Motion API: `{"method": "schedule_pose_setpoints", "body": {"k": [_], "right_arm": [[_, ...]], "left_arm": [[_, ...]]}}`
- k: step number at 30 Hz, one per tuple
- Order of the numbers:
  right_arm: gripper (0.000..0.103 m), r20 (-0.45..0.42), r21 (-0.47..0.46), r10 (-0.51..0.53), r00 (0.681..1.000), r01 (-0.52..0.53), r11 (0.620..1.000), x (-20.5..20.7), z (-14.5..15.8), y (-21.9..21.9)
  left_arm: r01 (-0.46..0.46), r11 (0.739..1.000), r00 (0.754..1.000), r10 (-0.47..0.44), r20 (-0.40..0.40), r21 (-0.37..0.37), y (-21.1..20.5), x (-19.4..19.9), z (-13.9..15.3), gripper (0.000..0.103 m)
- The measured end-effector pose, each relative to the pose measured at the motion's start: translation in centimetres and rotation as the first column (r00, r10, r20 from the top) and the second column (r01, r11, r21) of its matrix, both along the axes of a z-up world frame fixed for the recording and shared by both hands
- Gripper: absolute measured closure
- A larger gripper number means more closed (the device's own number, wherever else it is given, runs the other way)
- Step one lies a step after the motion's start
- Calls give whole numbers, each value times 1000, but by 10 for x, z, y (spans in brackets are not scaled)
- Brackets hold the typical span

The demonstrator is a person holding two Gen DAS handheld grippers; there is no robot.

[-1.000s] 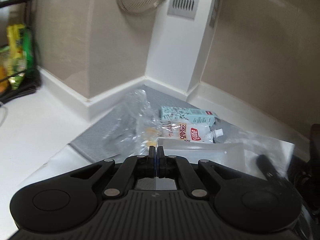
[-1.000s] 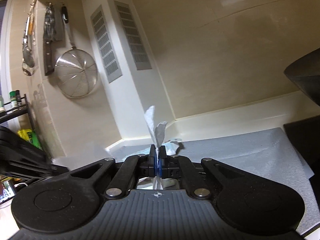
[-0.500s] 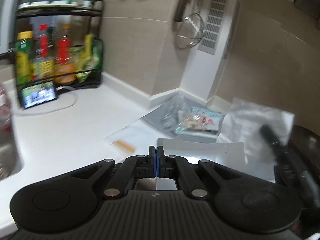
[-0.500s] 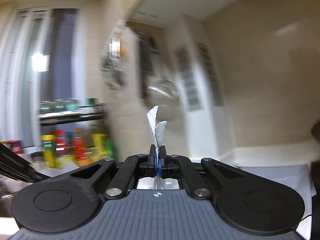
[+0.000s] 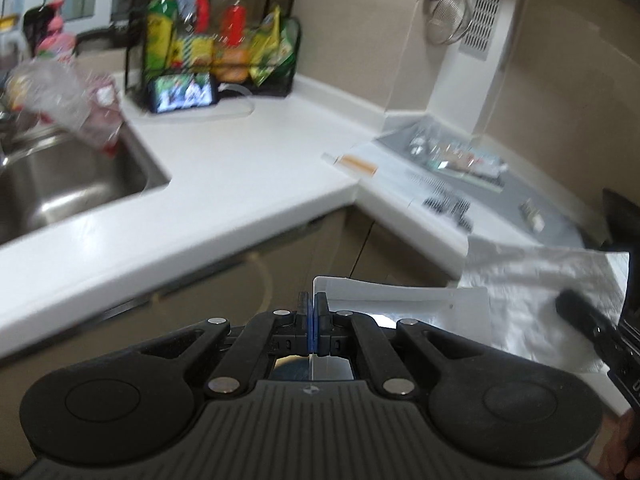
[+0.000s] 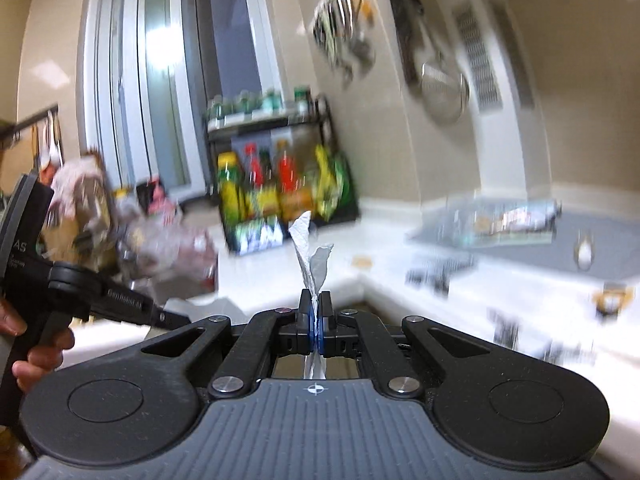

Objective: Collect trash
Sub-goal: 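Carry the container and tissue down over the trash bin with both tools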

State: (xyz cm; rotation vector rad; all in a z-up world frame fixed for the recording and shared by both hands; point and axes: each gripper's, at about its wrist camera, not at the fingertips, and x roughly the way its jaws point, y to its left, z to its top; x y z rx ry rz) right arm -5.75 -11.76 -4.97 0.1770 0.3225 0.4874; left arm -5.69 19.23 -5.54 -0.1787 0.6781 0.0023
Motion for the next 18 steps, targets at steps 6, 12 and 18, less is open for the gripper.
{"method": "schedule_pose_setpoints", "body": {"k": [6, 12, 18], "right_arm": [[101, -125, -41, -6, 992, 1, 999, -17, -29, 10], [101, -179, -77, 7, 984, -22, 997, -23, -48, 22], [101, -199, -94, 14, 980, -33, 995, -20, -52, 30]], "left_arm": [[-18, 999, 997, 15, -75, -32, 6, -15, -34, 103], [-21, 1000, 995, 19, -98, -17, 5, -19, -49, 103], [-21, 1000, 993, 20, -114, -7, 5, -20, -59, 103]]}}
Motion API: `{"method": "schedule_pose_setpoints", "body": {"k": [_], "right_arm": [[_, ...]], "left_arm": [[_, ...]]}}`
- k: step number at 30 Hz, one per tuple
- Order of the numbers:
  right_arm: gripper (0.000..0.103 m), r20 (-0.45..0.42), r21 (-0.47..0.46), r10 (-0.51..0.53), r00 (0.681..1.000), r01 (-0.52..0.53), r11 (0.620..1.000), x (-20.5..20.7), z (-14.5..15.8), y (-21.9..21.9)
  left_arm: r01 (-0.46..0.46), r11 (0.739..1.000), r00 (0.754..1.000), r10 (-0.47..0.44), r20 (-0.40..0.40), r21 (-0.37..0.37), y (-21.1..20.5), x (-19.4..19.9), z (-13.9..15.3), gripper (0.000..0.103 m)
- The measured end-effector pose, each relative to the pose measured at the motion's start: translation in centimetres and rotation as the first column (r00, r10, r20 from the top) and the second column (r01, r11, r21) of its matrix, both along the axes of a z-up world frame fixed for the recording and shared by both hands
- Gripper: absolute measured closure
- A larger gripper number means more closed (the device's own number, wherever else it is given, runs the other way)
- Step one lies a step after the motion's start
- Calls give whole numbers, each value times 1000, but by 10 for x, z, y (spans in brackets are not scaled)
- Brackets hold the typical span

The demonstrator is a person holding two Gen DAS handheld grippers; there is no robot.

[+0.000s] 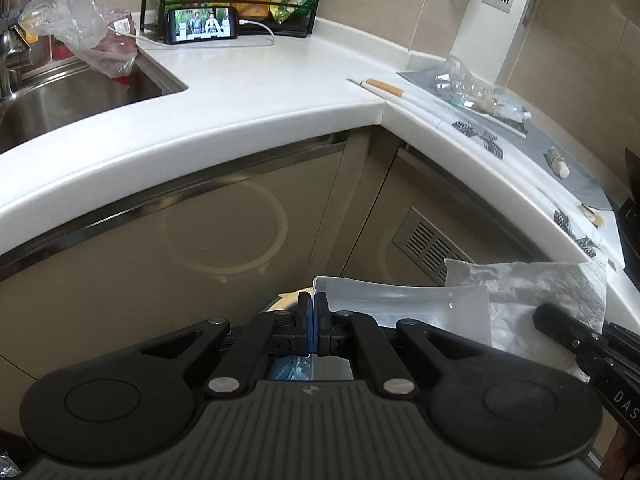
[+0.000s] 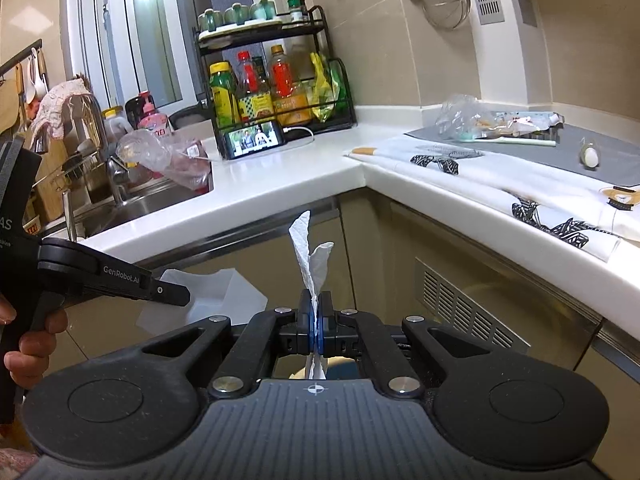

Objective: Collect trash
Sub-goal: 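Carry the container and tissue down over the trash bin with both tools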

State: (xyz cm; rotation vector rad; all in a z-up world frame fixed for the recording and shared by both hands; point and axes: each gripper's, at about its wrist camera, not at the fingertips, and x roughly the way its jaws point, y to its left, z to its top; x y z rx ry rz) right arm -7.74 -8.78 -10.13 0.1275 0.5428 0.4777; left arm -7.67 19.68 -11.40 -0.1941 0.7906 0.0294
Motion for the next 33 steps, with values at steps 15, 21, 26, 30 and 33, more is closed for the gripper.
{"method": "schedule_pose_setpoints", "body": {"k": [15, 21, 26, 30, 33], "right_arm": [[101, -56, -22, 2, 998, -3, 1000, 11, -15, 4], [101, -89, -44, -3, 996, -1, 999, 21, -30, 6], [101, -133, -73, -26, 991, 16, 997, 36, -52, 8], [101, -187, -84, -48, 981, 32, 996, 52, -73, 9], [101, -232, -79, -63, 971, 45, 996, 65, -87, 9]], "left_arm": [[-8, 1000, 999, 8, -45, -6, 2, 12, -15, 103], [4, 1000, 999, -3, -47, 14, -3, 26, -25, 103], [3, 999, 997, -1, -76, 35, -7, 47, -48, 103], [17, 998, 992, -10, -126, 54, -11, 63, -68, 103], [32, 997, 988, -21, -153, 68, -15, 72, -80, 103]]}}
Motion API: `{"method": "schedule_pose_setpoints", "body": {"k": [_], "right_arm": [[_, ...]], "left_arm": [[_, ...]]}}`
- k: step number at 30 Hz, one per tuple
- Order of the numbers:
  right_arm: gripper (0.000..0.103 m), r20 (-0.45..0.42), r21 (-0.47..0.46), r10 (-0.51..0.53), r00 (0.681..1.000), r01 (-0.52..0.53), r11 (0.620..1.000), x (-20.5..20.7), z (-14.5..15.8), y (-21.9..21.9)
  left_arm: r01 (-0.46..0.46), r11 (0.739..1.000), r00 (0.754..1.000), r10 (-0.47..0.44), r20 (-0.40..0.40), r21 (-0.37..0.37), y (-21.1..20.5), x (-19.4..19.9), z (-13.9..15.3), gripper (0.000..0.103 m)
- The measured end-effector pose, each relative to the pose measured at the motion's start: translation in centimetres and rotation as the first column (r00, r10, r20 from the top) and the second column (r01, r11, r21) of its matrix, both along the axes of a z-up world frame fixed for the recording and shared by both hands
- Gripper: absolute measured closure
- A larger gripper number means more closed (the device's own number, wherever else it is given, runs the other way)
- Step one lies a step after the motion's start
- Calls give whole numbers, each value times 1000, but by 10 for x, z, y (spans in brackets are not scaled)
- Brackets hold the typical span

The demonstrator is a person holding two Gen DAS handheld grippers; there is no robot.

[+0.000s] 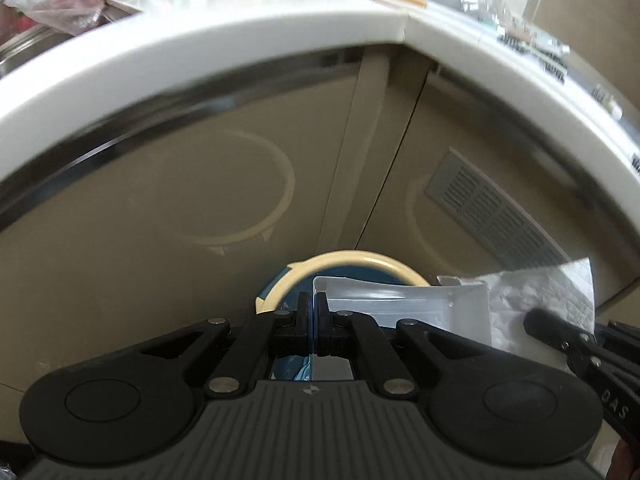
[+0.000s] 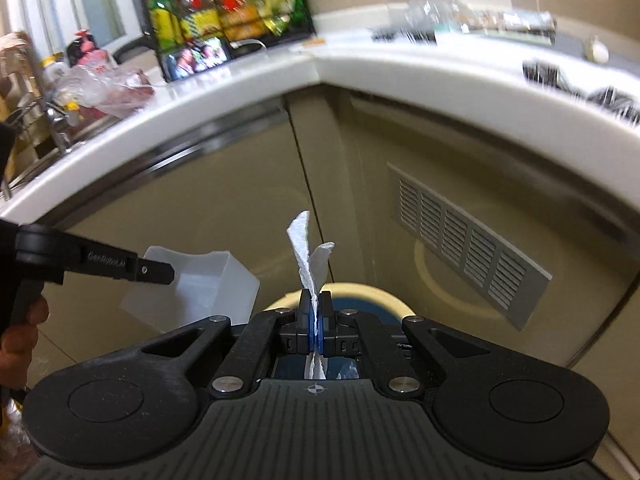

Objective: Collect trash
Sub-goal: 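Carry the container and tissue down over the trash bin with both tools, then open the right tool to drop the tissue while the left tool drops the container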

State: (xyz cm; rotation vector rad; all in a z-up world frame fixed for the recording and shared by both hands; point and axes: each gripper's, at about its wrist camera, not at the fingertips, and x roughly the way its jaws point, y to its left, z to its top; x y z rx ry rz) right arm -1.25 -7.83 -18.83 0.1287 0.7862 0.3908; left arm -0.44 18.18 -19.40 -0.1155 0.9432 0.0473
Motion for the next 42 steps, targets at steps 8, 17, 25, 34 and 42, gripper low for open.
{"method": "schedule_pose_setpoints", "body": {"k": [8, 17, 25, 34, 42], "right_arm": [[101, -86, -36, -17, 996, 14, 999, 23, -35, 6], [100, -155, -60, -27, 988, 18, 998, 43, -67, 13], [100, -204, -91, -33, 978, 15, 996, 59, -88, 22], [99, -220, -115, -18, 975, -7, 993, 70, -100, 33], [24, -173, -115, -48, 984, 28, 993, 65, -91, 32]], "left_arm": [[42, 998, 997, -40, -64, 42, -13, 15, -29, 103], [78, 994, 990, -68, -126, 76, -27, 34, -59, 103], [82, 992, 984, -65, -165, 99, -31, 52, -80, 103], [96, 984, 977, -64, -203, 150, -34, 59, -95, 103], [58, 970, 988, -22, -152, 238, -38, 57, -88, 1]]}}
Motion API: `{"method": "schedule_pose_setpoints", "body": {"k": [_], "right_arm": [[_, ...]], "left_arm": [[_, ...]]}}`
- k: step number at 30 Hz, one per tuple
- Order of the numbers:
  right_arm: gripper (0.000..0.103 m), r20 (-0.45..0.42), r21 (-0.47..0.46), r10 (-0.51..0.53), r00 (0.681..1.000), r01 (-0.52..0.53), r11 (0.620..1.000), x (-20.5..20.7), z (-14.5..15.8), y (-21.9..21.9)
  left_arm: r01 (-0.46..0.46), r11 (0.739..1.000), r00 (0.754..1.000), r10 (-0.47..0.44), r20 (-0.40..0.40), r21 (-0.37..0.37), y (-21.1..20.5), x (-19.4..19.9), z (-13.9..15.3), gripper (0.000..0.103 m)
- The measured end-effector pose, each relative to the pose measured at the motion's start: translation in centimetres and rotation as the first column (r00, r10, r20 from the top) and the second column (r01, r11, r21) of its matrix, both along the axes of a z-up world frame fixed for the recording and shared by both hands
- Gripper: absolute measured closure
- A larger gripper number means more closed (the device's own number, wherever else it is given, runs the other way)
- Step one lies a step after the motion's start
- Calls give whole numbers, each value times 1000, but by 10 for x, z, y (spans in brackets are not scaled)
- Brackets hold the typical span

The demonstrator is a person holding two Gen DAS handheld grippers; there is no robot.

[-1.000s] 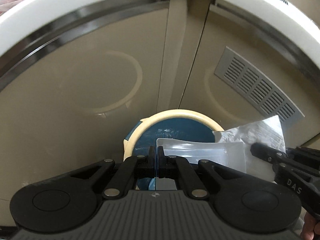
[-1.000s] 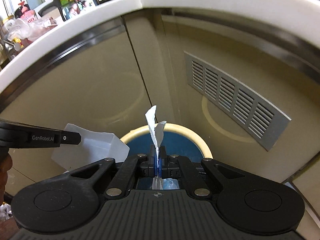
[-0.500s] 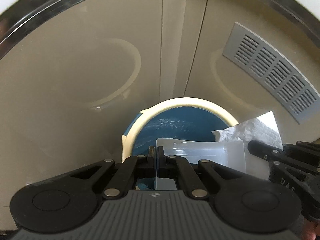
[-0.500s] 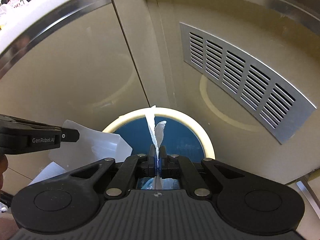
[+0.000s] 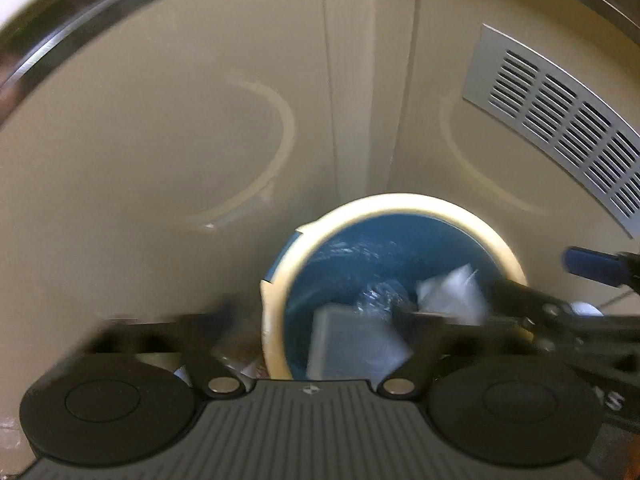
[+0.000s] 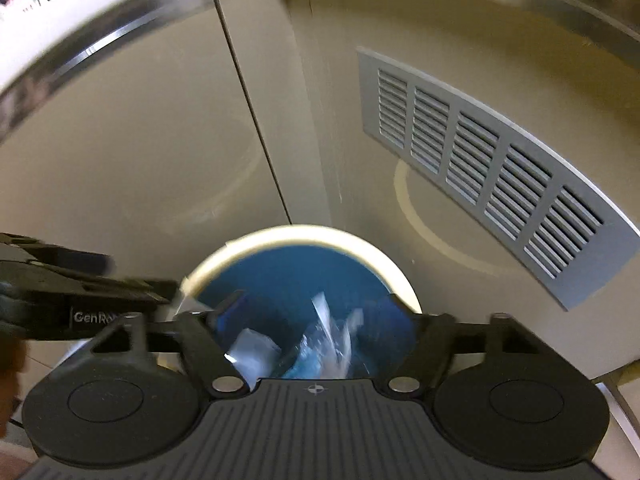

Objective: Collect trash
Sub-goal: 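Open the right tool to drop the tissue while the left tool drops the container, then raise both open tools back up to the grey mat on the counter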

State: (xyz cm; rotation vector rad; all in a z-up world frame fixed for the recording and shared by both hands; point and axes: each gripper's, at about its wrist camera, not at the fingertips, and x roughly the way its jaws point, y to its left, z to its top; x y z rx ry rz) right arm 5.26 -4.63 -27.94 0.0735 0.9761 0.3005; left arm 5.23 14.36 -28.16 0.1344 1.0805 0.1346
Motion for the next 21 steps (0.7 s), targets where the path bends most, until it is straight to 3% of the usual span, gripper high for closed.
{"method": "schedule_pose_setpoints", "body": {"k": [2, 6, 13, 21], "right_arm": [[18, 8, -21, 2, 1000, -2, 1000, -4, 4, 0], [16, 33, -7, -6, 999, 6, 1000, -17, 20, -7], [9, 144, 41, -8, 990, 3, 999, -56, 72, -19], [6, 288, -24, 56, 956, -52, 998, -100, 108, -13]], "left_arm": [[0, 1000, 1000, -1, 30, 23, 1, -5, 4, 0], [5, 1000, 1000, -5, -13, -10, 8, -14, 13, 0], [-52, 996, 997, 56, 56, -77, 24, -56, 58, 0], [-60, 998, 984, 58, 171, 4, 11, -99, 81, 0]]}}
